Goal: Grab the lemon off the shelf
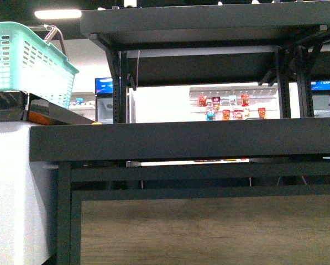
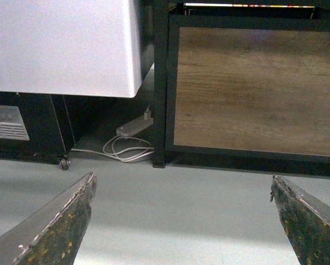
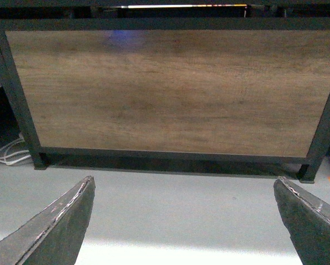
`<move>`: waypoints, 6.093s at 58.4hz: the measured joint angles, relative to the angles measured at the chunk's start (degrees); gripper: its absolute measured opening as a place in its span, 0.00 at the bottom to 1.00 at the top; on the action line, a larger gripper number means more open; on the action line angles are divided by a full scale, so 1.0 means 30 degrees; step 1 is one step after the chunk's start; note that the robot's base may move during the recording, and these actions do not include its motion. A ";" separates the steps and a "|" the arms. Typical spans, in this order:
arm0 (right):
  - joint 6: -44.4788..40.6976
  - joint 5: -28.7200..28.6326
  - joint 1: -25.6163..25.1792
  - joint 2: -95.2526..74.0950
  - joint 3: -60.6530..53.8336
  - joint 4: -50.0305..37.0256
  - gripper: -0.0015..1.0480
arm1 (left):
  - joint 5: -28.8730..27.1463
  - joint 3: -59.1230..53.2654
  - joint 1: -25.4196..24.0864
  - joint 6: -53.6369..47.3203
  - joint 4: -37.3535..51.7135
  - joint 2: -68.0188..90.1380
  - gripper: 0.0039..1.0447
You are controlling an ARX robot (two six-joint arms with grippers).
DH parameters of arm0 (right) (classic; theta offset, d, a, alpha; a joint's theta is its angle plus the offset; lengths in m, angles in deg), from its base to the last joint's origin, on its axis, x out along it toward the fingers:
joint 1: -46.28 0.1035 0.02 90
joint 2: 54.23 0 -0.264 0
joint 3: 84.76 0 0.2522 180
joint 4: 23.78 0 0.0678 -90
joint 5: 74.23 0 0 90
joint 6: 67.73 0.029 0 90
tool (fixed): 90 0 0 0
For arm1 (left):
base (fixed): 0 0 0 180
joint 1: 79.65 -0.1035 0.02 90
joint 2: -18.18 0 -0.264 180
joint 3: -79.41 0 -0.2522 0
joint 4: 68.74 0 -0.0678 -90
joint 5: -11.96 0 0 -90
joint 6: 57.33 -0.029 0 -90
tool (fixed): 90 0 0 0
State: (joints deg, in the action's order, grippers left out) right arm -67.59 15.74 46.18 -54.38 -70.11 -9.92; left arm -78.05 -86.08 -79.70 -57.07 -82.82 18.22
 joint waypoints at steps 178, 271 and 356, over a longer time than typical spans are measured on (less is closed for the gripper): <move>0.0015 0.0007 0.0000 -0.0007 0.0000 0.0007 0.93 | 0.0000 0.0000 0.0000 -0.0007 0.0000 0.0000 0.93; 0.0000 -0.0044 0.0000 -0.0007 0.0000 -0.0007 0.93 | 0.6084 1.0346 -0.6040 1.5948 0.2142 1.5380 0.93; 0.0000 -0.0044 0.0000 -0.0007 0.0000 -0.0007 0.93 | 0.6623 2.8268 -0.8663 2.4851 0.3220 3.6443 0.64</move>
State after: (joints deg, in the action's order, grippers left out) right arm -67.59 15.61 46.18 -54.40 -70.11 -9.95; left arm -58.18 -1.27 -105.69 17.48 -73.16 127.55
